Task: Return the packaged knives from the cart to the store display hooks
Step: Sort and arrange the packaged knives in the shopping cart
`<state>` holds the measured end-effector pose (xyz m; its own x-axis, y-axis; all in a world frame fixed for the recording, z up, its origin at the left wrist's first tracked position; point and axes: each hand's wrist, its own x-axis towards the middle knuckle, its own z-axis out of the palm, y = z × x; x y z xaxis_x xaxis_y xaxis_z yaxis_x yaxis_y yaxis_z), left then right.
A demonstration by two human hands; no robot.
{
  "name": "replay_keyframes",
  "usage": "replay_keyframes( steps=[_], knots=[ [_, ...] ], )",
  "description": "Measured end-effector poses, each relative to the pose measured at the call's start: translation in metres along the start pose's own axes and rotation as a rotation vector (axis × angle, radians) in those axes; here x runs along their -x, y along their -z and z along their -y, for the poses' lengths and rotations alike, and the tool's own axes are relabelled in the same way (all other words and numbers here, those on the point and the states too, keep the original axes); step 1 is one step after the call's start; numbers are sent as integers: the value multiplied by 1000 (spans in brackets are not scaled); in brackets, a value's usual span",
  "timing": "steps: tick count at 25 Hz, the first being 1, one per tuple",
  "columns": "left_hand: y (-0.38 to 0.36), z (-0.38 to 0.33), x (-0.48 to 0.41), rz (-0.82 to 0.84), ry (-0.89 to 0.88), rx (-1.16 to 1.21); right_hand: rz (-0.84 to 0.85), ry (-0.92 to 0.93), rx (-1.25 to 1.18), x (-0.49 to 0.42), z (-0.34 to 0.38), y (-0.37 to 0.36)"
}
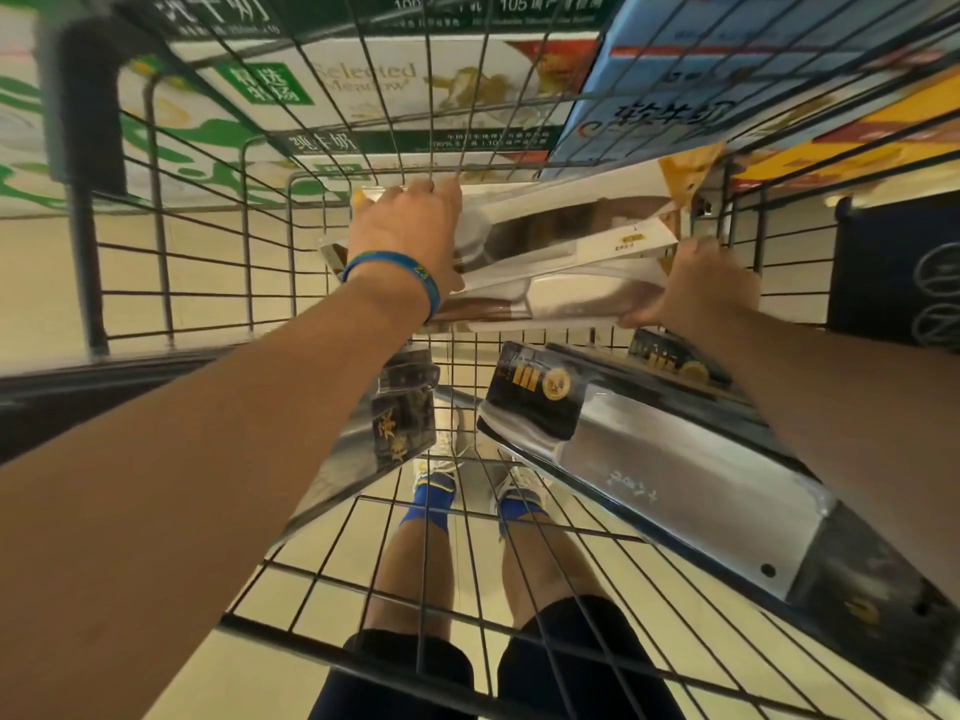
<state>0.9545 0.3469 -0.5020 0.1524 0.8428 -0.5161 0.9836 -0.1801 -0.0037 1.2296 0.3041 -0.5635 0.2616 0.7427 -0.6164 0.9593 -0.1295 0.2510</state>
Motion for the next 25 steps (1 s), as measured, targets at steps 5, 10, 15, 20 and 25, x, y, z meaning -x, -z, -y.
replay_keyframes(
  steps=[5,10,15,20,25],
  knots=[
    [-18,-3,11,56,32,22,-70,129,158,-1,-7,-13],
    [-42,6,9,119,61,35,-20,160,99,-6,-7,-14],
    [-45,10,7,159,114,-105,-73,151,185,-9,-12,-8],
    [-32,6,9,30,136,-20,-255,137,54,-19,-16,5],
    [1,6,1,-175,112,84,-248,203,-362,-23,-38,46]
  ],
)
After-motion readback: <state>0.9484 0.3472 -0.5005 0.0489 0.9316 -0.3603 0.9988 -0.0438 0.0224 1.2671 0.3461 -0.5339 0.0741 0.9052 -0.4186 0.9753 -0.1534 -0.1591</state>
